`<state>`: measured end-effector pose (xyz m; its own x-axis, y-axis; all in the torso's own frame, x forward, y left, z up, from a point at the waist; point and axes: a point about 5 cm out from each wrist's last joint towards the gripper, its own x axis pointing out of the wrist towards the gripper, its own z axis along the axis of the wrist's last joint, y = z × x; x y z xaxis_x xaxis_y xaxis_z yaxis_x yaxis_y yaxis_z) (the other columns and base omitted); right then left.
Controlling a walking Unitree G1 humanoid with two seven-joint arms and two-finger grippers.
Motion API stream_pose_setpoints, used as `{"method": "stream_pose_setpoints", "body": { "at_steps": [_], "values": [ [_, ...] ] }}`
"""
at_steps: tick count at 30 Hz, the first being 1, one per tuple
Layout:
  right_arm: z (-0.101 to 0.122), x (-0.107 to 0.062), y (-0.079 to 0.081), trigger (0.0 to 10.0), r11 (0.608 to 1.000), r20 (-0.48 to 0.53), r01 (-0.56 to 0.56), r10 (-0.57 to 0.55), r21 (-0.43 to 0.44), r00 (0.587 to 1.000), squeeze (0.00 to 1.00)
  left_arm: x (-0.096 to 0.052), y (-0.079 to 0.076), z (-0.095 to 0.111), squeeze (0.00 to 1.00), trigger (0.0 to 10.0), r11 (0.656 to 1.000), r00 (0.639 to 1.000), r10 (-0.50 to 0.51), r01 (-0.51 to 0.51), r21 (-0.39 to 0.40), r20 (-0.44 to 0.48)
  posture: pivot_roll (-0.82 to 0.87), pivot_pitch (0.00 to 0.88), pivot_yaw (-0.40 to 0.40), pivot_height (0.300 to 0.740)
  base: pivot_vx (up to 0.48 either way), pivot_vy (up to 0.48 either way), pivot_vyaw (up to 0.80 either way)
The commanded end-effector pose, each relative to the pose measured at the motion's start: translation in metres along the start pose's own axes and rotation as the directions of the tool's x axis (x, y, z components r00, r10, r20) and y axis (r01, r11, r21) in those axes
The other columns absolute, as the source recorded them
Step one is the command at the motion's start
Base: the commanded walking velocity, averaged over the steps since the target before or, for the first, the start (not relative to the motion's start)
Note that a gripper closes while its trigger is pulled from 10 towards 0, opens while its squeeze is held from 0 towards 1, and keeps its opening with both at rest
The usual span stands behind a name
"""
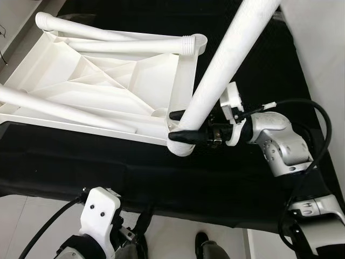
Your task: Building children table
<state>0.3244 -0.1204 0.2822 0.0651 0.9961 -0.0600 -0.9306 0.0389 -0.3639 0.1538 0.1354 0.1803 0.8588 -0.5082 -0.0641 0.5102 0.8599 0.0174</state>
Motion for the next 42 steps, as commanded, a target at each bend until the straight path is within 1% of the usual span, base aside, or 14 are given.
{"method": "stream_pose_setpoints", "body": {
  "at_steps": [1, 6, 11, 19, 20, 25, 26, 28, 30, 31, 32, 33, 36, 42],
  "values": [
    [-0.014, 0.003, 0.002, 0.0, 0.998, -0.115, -0.058, 0.059, 0.006, 0.992, 0.0, -0.005, -0.004, -0.003, 0.0, 10.0, 1.0, 0.999, -0.021, 0.021, -0.011, -0.037, 0.02, 0.475, 0.008, 0.74, 0.0, 0.0, 0.0],
    [-0.009, 0.003, -0.005, 0.0, 0.997, -0.151, -0.075, 0.074, -0.004, 0.986, 0.0, -0.006, -0.007, -0.002, 0.0, 10.0, 0.999, 0.999, -0.032, 0.031, -0.026, -0.034, 0.01, 0.481, 0.0, 0.74, 0.0, 0.0, 0.0],
    [-0.006, 0.002, -0.019, 0.0, 0.999, -0.163, -0.028, 0.033, 0.031, 0.986, 0.0, -0.006, -0.013, 0.0, 0.0, 10.0, 0.998, 0.999, -0.038, 0.037, -0.044, -0.027, 0.0, 0.488, -0.023, 0.74, 0.0, 0.0, 0.0],
    [-0.012, 0.004, -0.019, 0.0, 0.998, -0.186, -0.038, 0.048, 0.056, 0.981, 0.0, -0.007, -0.016, 0.001, 0.0, 10.0, 0.998, 0.999, -0.041, 0.039, -0.058, -0.023, -0.01, 0.5, -0.033, 0.74, 0.0, 0.0, 0.0],
    [-0.012, 0.005, -0.02, 10.0, 0.997, -0.177, -0.046, 0.055, 0.059, 0.983, 0.0, -0.007, -0.017, 0.001, 0.0, 10.0, 0.997, 0.999, -0.043, 0.041, -0.061, -0.022, -0.01, 0.501, -0.035, 0.74, 0.0, 0.0, 0.0],
    [-0.011, 0.006, -0.016, 10.0, 0.993, -0.158, -0.093, 0.103, 0.065, 0.982, 0.0, -0.007, -0.018, 0.002, 0.0, 10.0, 0.997, 0.999, -0.045, 0.044, -0.065, -0.021, -0.01, 0.502, -0.036, 0.74, 0.0, 0.0, 0.0],
    [-0.01, 0.005, -0.01, 10.0, 0.986, -0.148, -0.152, 0.16, 0.061, 0.976, 0.0, -0.007, -0.018, 0.002, 0.0, 10.0, 0.997, 0.999, -0.046, 0.044, -0.067, -0.021, -0.01, 0.504, -0.037, 0.74, 0.0, 0.0, 0.0],
    [-0.009, 0.005, -0.007, 10.0, 0.979, -0.143, -0.193, 0.2, 0.059, 0.969, 0.0, -0.007, -0.018, 0.002, 0.0, 10.0, 0.997, 0.999, -0.045, 0.044, -0.068, -0.021, -0.01, 0.504, -0.037, 0.74, 0.0, 0.0, 0.0],
    [-0.01, 0.005, -0.003, 10.0, 0.972, -0.164, -0.228, 0.233, 0.051, 0.959, 0.0, -0.008, -0.018, 0.002, 0.0, 10.0, 0.997, 0.999, -0.045, 0.044, -0.069, -0.022, -0.01, 0.507, -0.035, 0.74, 0.0, 0.0, 0.0],
    [-0.014, 0.005, 0.0, 10.0, 0.964, -0.215, -0.264, 0.267, 0.042, 0.939, 0.0, -0.008, -0.019, 0.003, 0.0, 10.0, 0.997, 0.999, -0.046, 0.045, -0.07, -0.022, -0.01, 0.509, -0.036, 0.74, 0.0, 0.0, 0.0],
    [-0.014, 0.005, 0.0, 10.0, 0.964, -0.215, -0.264, 0.267, 0.042, 0.939, 0.0, -0.008, -0.019, 0.003, 0.0, 10.0, 0.997, 0.999, -0.046, 0.045, -0.07, -0.022, -0.01, 0.509, -0.036, 0.74, 0.0, 0.0, 0.0],
    [-0.017, 0.005, 0.002, 10.0, 0.957, -0.267, -0.287, 0.285, 0.033, 0.92, 0.0, -0.008, -0.019, 0.003, 0.0, 10.0, 0.997, 0.999, -0.047, 0.045, -0.07, -0.023, -0.01, 0.509, -0.036, 0.74, 0.0, 0.0, 0.0],
    [-0.018, 0.008, 0.001, 10.0, 0.952, -0.322, -0.306, 0.296, 0.022, 0.899, 0.0, -0.008, -0.02, 0.003, 0.0, 10.0, 0.996, 0.999, -0.048, 0.046, -0.072, -0.023, -0.01, 0.511, -0.039, 0.74, 0.0, 0.0, 0.0],
    [-0.016, 0.011, -0.001, 10.0, 0.947, -0.35, -0.32, 0.305, 0.016, 0.886, 0.0, -0.008, -0.02, 0.003, 0.0, 10.0, 0.996, 0.999, -0.047, 0.045, -0.075, -0.022, -0.01, 0.513, -0.044, 0.74, 0.0, 0.0, 0.0]
  ]
}}
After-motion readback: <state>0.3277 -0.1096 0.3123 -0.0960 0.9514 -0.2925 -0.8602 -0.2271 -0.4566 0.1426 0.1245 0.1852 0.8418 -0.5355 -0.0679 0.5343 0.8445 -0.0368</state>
